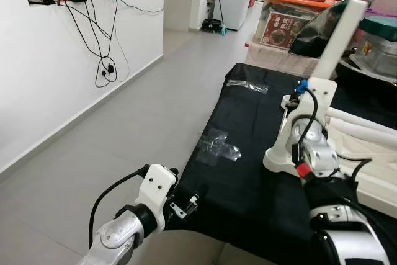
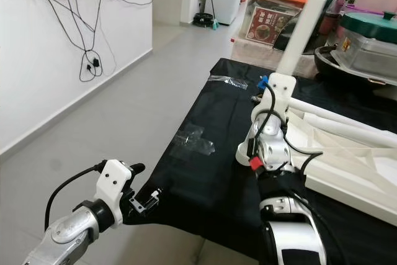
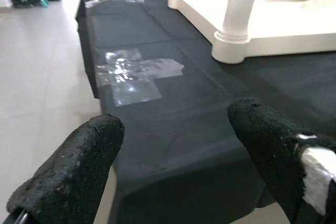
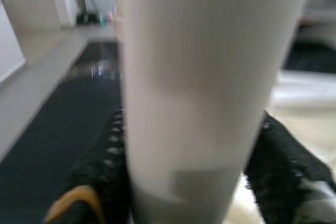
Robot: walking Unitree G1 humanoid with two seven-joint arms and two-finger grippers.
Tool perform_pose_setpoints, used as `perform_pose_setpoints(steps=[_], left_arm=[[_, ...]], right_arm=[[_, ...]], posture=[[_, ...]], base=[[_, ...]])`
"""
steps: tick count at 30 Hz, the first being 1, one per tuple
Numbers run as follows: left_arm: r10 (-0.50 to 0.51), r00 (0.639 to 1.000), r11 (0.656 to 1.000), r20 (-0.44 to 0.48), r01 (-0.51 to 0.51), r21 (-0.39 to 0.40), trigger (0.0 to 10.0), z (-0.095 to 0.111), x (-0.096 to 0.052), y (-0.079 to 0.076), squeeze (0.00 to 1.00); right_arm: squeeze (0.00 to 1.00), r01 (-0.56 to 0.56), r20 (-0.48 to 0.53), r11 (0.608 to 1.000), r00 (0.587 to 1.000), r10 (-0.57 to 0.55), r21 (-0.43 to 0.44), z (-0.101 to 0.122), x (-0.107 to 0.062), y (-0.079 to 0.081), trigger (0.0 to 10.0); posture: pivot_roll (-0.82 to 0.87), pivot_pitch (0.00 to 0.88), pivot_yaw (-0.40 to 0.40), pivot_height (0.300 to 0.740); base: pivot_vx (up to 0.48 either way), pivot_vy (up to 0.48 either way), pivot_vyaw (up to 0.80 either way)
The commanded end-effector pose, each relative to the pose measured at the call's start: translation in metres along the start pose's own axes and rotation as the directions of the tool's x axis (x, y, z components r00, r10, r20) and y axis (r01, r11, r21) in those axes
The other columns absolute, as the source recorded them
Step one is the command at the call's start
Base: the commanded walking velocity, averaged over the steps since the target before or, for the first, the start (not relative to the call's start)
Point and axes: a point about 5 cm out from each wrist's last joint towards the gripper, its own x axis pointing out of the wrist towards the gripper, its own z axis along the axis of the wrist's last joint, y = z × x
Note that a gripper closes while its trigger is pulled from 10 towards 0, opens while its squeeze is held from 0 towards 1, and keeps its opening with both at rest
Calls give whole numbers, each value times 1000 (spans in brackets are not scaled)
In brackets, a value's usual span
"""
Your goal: Building children table
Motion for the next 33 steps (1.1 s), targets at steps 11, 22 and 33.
perform_pose_setpoints(steps=[11, 22, 33], left_arm=[[-17, 1000, 1000, -2, 17, -16, 10000, -2, 2, -3, 0], [-11, 1000, 1000, -9, 11, -10, 10000, -4, 3, -3, 0], [-22, 1000, 1000, -14, 21, -13, 10000, -5, 2, -3, 0]], right_arm=[[0, -843, 295, 533, 493, 819, -72, 91, -35, 58, 10000], [0, -904, 114, 322, 301, 947, -281, 67, -46, 63, 10000], [0, -663, 36, 703, 720, 693, -257, 45, -2, 40, 0]], posture=[[76, 0, -117, 740], [92, 0, -126, 740], [88, 0, -115, 740]], base=[[0, 0, 0], [0, 0, 0], [0, 0, 0]])
